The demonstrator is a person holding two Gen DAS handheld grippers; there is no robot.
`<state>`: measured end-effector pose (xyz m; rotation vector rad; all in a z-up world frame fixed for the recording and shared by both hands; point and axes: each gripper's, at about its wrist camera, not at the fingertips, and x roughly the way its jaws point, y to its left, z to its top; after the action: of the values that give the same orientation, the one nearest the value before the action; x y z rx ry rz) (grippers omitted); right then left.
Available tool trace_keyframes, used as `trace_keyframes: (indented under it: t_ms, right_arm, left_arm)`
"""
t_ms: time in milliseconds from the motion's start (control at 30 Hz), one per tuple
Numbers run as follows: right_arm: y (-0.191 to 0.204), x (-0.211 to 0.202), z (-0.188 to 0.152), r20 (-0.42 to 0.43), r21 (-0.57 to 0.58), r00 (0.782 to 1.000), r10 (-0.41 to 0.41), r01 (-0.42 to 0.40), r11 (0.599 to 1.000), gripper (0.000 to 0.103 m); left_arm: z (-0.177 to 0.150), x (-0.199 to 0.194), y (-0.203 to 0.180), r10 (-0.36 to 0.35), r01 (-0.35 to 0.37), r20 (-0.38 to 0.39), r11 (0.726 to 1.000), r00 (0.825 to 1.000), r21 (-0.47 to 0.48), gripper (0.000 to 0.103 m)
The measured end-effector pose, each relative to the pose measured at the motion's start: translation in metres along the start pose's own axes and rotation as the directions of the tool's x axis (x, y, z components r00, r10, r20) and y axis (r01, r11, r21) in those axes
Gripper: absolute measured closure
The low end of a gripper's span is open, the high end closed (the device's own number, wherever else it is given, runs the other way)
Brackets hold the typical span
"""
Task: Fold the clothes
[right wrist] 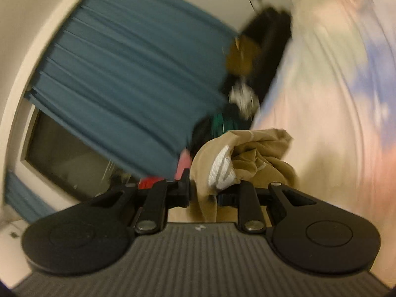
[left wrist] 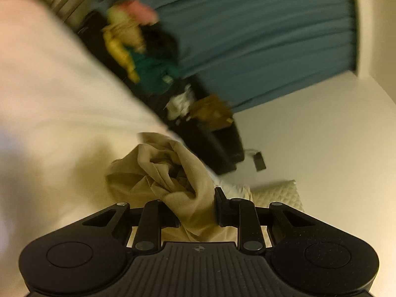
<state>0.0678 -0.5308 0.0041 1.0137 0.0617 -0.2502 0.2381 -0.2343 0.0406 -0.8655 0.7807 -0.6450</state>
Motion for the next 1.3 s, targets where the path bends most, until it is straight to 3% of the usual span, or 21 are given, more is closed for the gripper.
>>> trace_keyframes:
  t_ms: [100,200,333,367,400,533,600,700,733,800,867,900,933,967,1000,1100,1300]
  right_arm:
    - [-0.027,0.026,-0.006,0.016,-0.046,0.999,-0.036,0.037,0.998,0.08]
    - [-0.079,0.05,-0.032,-0.068,-0.027,0.991,-0.118,0.117,0.993,0.08]
    - [-0.147,0.054,-0.081,-0.256,0.015,0.931,-0.262,0.275,0.961,0.08]
    - [-0.156,0.049,-0.092,-0.288,0.017,0.917,-0.276,0.293,0.956,0.081]
    - [-0.165,0.043,-0.103,-0.318,0.016,0.903,-0.287,0.308,0.951,0.081]
    - [-0.171,0.029,-0.112,-0.323,-0.025,0.907,-0.269,0.276,0.961,0.08]
    - [-0.165,0.028,-0.106,-0.347,-0.016,0.888,-0.302,0.316,0.949,0.077]
    - [-0.146,0.018,-0.093,-0.372,-0.043,0.851,-0.37,0.383,0.923,0.076]
    - [-0.136,0.01,-0.091,-0.365,-0.071,0.848,-0.384,0.386,0.92,0.076]
    - [-0.114,-0.006,-0.086,-0.343,-0.129,0.847,-0.405,0.385,0.914,0.076]
    - [-0.092,-0.026,-0.081,-0.319,-0.168,0.869,-0.378,0.341,0.925,0.074]
    - [-0.08,-0.038,-0.078,-0.3,-0.193,0.882,-0.364,0.317,0.928,0.055]
    - [-0.064,-0.05,-0.076,-0.273,-0.225,0.897,-0.347,0.292,0.93,0.044]
    - [-0.05,-0.058,-0.074,-0.245,-0.252,0.912,-0.33,0.269,0.93,0.014]
    - [-0.037,-0.068,-0.073,-0.22,-0.282,0.922,-0.319,0.253,0.925,0.0]
    - [0.003,-0.1,-0.07,-0.156,-0.377,0.944,-0.29,0.214,0.901,0.0]
    - [0.057,-0.159,-0.076,-0.103,-0.475,0.969,-0.226,0.151,0.867,0.0]
  left_arm:
    - [-0.006,0.034,0.004,0.005,-0.005,0.004,0.998,1.0,0.066,0.077]
    - [-0.027,0.06,0.043,0.097,-0.09,-0.056,0.989,0.994,0.116,0.077]
    - [-0.058,0.073,0.128,0.234,-0.225,-0.178,0.972,0.956,0.068,0.077]
    - [-0.064,0.071,0.135,0.255,-0.243,-0.191,0.966,0.948,0.086,0.077]
    - [-0.068,0.066,0.131,0.269,-0.248,-0.19,0.961,0.944,0.125,0.076]
    - [-0.083,0.048,0.115,0.323,-0.266,-0.18,0.923,0.929,0.279,0.07]
    - [-0.09,0.039,0.106,0.349,-0.273,-0.172,0.895,0.921,0.353,0.066]
    - [-0.101,0.025,0.094,0.387,-0.279,-0.156,0.842,0.909,0.461,0.051]
    - [-0.104,0.018,0.088,0.394,-0.278,-0.149,0.826,0.907,0.491,0.047]
    - [-0.104,-0.006,0.067,0.384,-0.265,-0.129,0.807,0.914,0.528,0.036]
    - [-0.105,-0.031,0.038,0.354,-0.243,-0.098,0.792,0.93,0.561,0.026]
    - [-0.106,-0.043,0.023,0.337,-0.231,-0.081,0.783,0.938,0.577,0.017]
    - [-0.108,-0.055,0.009,0.322,-0.224,-0.061,0.769,0.945,0.599,0.014]
    - [-0.111,-0.067,-0.003,0.309,-0.22,-0.037,0.75,0.95,0.623,0.008]
    - [-0.113,-0.077,-0.017,0.296,-0.217,-0.015,0.731,0.955,0.647,0.001]
    - [-0.123,-0.116,-0.052,0.25,-0.201,0.034,0.683,0.968,0.702,0.0]
    - [-0.142,-0.189,-0.098,0.177,-0.195,0.103,0.649,0.979,0.735,0.0]
